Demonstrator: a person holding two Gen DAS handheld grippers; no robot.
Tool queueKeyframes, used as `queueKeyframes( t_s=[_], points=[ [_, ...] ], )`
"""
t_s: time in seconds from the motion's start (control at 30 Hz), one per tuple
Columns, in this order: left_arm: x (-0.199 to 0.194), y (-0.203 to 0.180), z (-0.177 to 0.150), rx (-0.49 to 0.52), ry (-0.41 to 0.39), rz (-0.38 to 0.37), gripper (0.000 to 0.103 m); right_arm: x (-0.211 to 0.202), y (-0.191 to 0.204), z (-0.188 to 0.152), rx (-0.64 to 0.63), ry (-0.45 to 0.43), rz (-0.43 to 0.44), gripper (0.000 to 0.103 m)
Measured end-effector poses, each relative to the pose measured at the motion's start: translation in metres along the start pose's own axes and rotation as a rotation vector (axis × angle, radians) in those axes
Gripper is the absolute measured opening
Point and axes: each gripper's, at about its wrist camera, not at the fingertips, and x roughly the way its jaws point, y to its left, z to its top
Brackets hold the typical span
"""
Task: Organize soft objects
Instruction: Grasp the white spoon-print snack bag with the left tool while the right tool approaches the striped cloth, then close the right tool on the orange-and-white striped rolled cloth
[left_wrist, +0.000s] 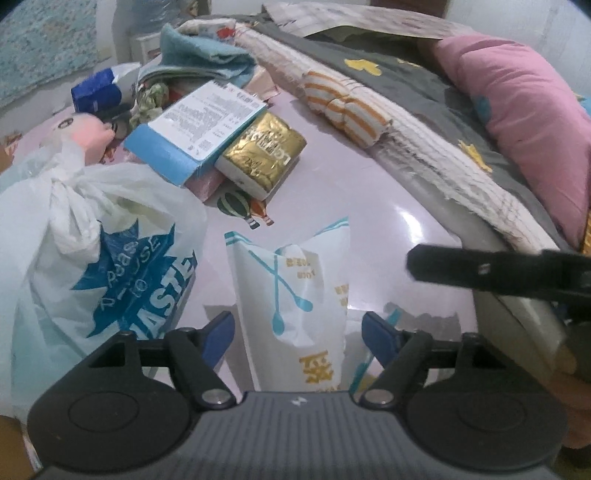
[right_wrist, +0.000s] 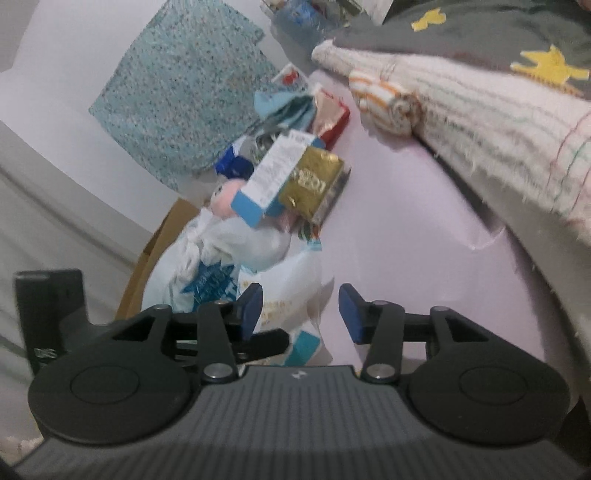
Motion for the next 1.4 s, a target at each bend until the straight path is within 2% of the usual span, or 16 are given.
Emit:
queueKeyframes(
  t_s=[0.03,0.1,0.17,0.23,0.3,0.4,0.6,0.77,0.8,0.93,1.0,1.13,1.27,1.4],
  points=[
    [0.003,0.0,0.001,-0.006,0.009,-0.001,0.064,-0.001,-0.001,0.001,0.001,-0.003,0.002,0.045],
    [0.009,0.0,0.001,-0.013,0.023,-0.003,0.058,0.0,-0.001,0.003,0.004,-0.005,-0.001,0.046],
    [0.009,0.0,0.0,-0.018,-0.003,-0.001,0.056,0.001,-0.002,0.004,0.008,-0.004,-0.005,0.046],
    [0.007,-0.002,-0.001,-0.002,-0.013,0.013,0.045,0.003,-0.003,0.006,0.012,-0.007,-0.01,0.046],
    [0.004,-0.001,-0.002,0.002,-0.027,0.018,0.039,0.005,-0.001,0.008,0.01,-0.011,-0.019,0.046],
    [0.0,0.002,-0.002,-0.006,-0.024,0.01,0.036,0.008,0.011,0.022,-0.063,-0.027,-0.064,0.046],
    [-0.002,0.012,-0.003,-0.036,-0.02,-0.014,0.034,0.027,0.049,0.086,-0.375,-0.12,-0.285,0.049],
    [0.0,0.016,-0.005,-0.041,-0.016,-0.026,0.034,0.083,0.041,0.132,-0.536,-0.09,-0.485,0.049],
    [0.0,0.017,-0.005,-0.042,-0.016,-0.029,0.034,0.093,0.038,0.137,-0.529,-0.091,-0.529,0.048],
    [0.0,0.019,-0.006,-0.047,-0.016,-0.038,0.034,0.116,0.026,0.149,-0.534,-0.027,-0.545,0.043],
    [0.0,0.02,-0.006,-0.047,-0.019,-0.046,0.034,0.126,0.024,0.146,-0.534,0.014,-0.542,0.035],
    [-0.001,0.02,-0.006,-0.036,-0.033,-0.058,0.033,0.127,0.029,0.14,-0.533,0.018,-0.546,0.032],
    [-0.007,0.018,-0.01,-0.027,-0.049,-0.075,0.032,0.095,0.031,0.134,-0.434,-0.024,-0.483,0.031],
    [-0.021,0.014,-0.016,-0.015,-0.084,-0.097,0.032,0.046,0.037,0.114,-0.31,-0.081,-0.381,0.031]
  ],
)
